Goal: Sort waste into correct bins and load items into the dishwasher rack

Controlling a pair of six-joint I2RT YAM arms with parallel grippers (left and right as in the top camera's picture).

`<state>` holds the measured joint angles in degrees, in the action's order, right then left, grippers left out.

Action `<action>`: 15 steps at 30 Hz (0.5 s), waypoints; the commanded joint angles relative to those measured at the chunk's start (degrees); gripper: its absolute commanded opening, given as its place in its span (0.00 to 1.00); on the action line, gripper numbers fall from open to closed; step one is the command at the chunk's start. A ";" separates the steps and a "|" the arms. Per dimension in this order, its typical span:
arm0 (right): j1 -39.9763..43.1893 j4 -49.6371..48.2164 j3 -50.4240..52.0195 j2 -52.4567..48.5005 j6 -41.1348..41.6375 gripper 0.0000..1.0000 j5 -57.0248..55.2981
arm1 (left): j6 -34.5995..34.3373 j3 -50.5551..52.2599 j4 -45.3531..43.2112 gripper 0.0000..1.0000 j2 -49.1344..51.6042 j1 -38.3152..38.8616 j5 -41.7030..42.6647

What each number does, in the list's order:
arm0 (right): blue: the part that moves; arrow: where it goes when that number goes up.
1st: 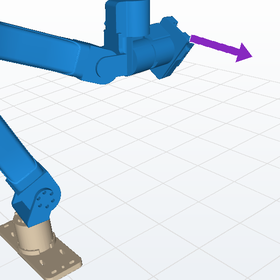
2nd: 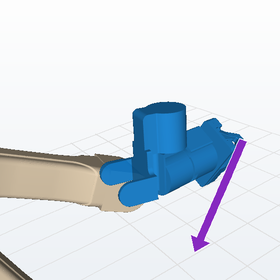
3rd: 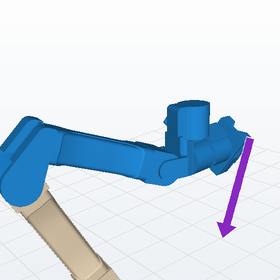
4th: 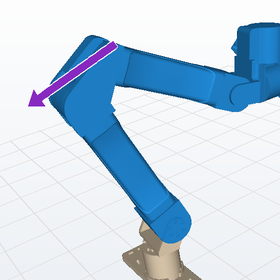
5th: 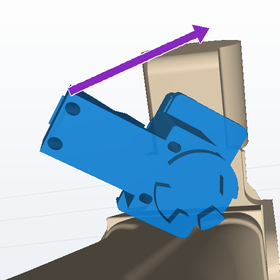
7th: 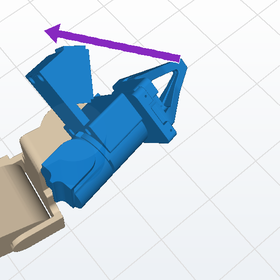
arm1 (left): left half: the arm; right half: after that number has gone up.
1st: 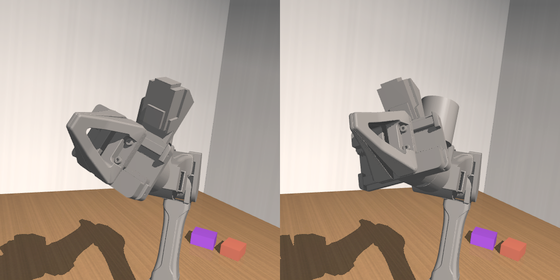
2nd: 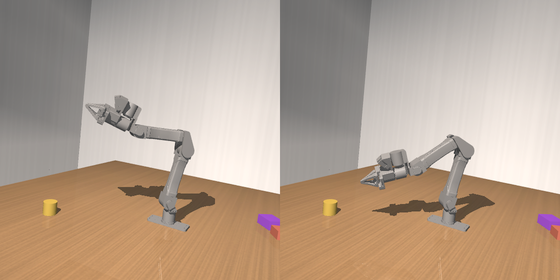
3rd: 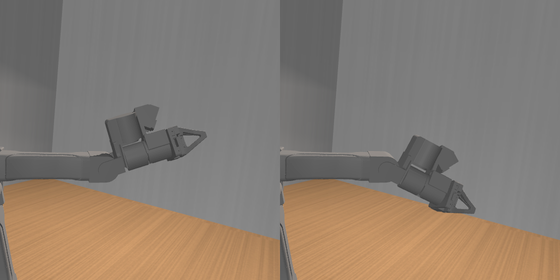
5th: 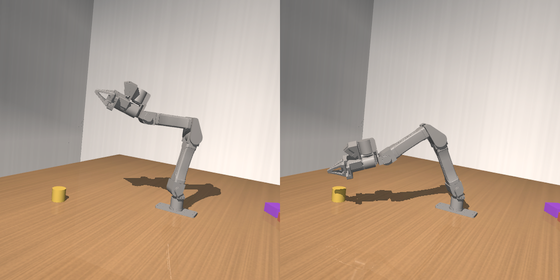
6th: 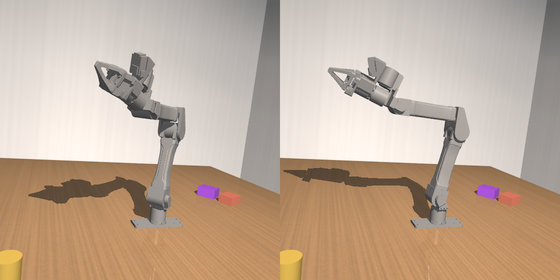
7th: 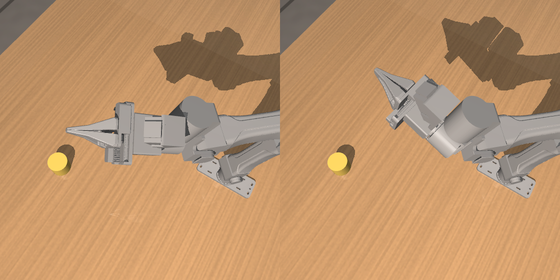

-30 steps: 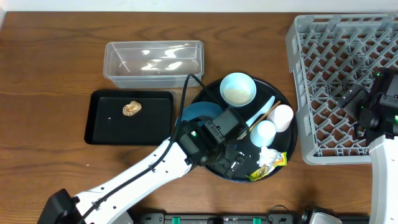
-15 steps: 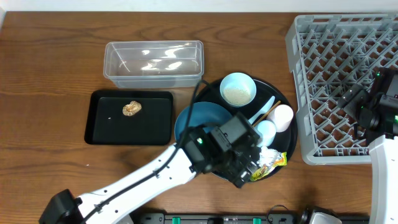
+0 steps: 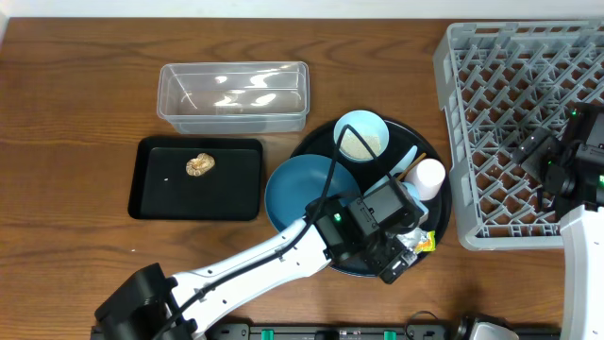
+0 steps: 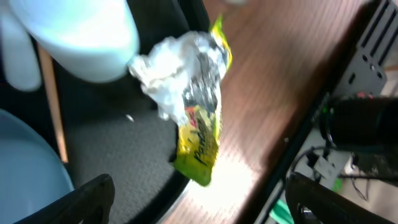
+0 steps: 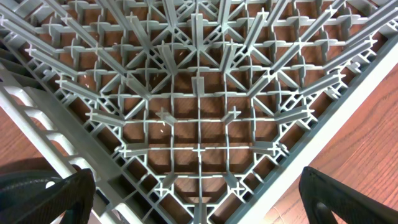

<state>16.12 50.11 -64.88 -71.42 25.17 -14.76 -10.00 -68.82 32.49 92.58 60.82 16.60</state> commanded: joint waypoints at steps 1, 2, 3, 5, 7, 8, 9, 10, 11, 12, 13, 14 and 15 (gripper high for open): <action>0.37 0.07 -0.96 0.02 -0.39 0.99 -0.20 | 1.22 0.33 -1.20 0.89 0.04 0.02 -3.37; 0.37 0.07 -0.96 0.02 -0.39 0.99 -0.17 | 1.20 0.33 -1.88 0.89 0.24 0.02 -3.34; 0.37 0.07 -0.94 0.02 -0.39 0.99 -0.20 | 1.20 0.33 -2.34 0.89 0.37 0.02 -3.34; 0.37 0.07 -0.96 0.02 -0.39 0.99 -0.20 | 1.20 0.33 -3.43 0.89 1.01 0.02 -3.32; 0.37 0.07 -0.94 0.02 -0.39 0.99 -0.17 | 1.18 0.33 -4.20 0.89 1.75 0.09 -3.10; 0.37 0.07 -0.94 0.02 -0.39 0.99 -0.17 | 1.16 0.35 -4.42 0.89 2.21 0.17 -3.10; 0.37 0.07 -0.94 0.02 -0.39 0.99 -0.17 | 1.16 0.35 -4.72 0.89 2.62 0.33 -3.10; 0.37 0.07 -0.96 0.02 -0.39 0.99 -0.20 | 1.18 0.35 -4.96 0.89 3.10 0.55 -3.13; 0.37 0.07 -0.96 0.02 -0.39 0.99 -0.17 | 1.18 0.35 -5.25 0.89 3.56 0.72 -3.13; 0.37 0.07 -0.96 0.02 -0.39 0.99 -0.20 | 1.18 0.35 -5.44 0.89 3.93 0.90 -3.13; 0.37 0.07 -0.96 0.02 -0.39 0.99 -0.20 | 1.18 0.35 -5.70 0.89 4.31 0.98 -3.15; 0.37 0.07 -0.94 0.02 -0.39 0.99 -0.20 | 1.18 0.35 -6.05 0.89 4.57 1.01 -3.15; 0.37 0.07 -0.94 0.02 -0.39 0.99 -0.20 | 1.18 0.35 -6.34 0.89 4.79 1.01 -3.15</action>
<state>16.12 50.11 -64.88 -71.42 25.17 -14.76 -9.98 -68.79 26.55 96.68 61.47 14.20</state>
